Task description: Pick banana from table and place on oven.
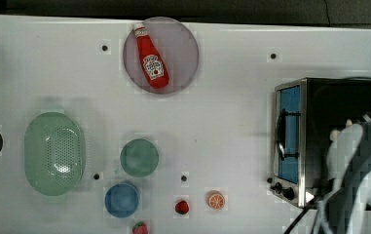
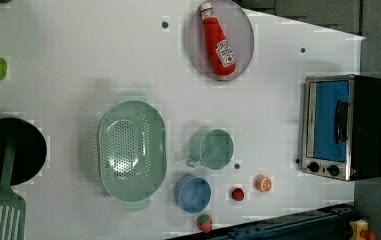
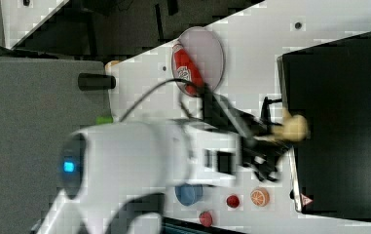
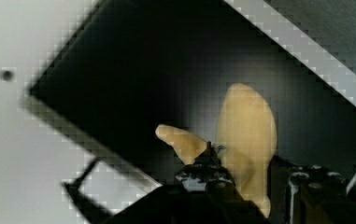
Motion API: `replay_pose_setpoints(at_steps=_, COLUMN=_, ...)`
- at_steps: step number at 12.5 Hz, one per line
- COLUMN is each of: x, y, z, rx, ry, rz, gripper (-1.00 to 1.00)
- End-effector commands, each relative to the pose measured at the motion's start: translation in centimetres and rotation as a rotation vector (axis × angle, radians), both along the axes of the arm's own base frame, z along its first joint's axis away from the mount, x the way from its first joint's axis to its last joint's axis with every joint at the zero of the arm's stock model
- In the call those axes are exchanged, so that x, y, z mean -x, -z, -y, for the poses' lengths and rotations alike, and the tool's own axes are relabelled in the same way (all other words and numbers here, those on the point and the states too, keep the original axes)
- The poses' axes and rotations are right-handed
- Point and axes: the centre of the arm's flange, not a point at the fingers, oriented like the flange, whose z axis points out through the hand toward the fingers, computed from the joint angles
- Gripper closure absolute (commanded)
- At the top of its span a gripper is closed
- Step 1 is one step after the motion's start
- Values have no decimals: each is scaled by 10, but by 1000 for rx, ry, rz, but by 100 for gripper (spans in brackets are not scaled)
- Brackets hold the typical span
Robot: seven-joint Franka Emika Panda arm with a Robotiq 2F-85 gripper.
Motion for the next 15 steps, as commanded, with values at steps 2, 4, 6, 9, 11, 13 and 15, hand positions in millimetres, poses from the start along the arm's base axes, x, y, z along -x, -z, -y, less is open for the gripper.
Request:
replay_pose_setpoints(at_steps=2, x=-11, y=28, z=11, rx=-82, ry=-116, rz=44, gripper=48)
replay_pose_setpoints(at_steps=4, x=-10, y=42, z=19, rx=-68, ry=-113, rz=34, gripper=39)
replay_pose_setpoints(at_steps=6, x=-9, y=53, z=19, rx=-72, ry=-111, rz=19, gripper=-4)
replay_pose_setpoints(at_steps=9, x=-4, y=57, z=20, rx=-79, ry=-103, rz=13, gripper=-70)
replay_pose_setpoints(at_steps=11, x=-7, y=40, z=19, rx=-68, ry=-128, rz=33, gripper=-100)
replay_pose_setpoints(at_steps=13, x=-14, y=-2, z=7, rx=-38, ry=-180, rz=71, gripper=-100)
replay_pose_setpoints(at_steps=15, x=-19, y=-41, z=-26, rx=-78, ry=-241, rz=84, gripper=-100)
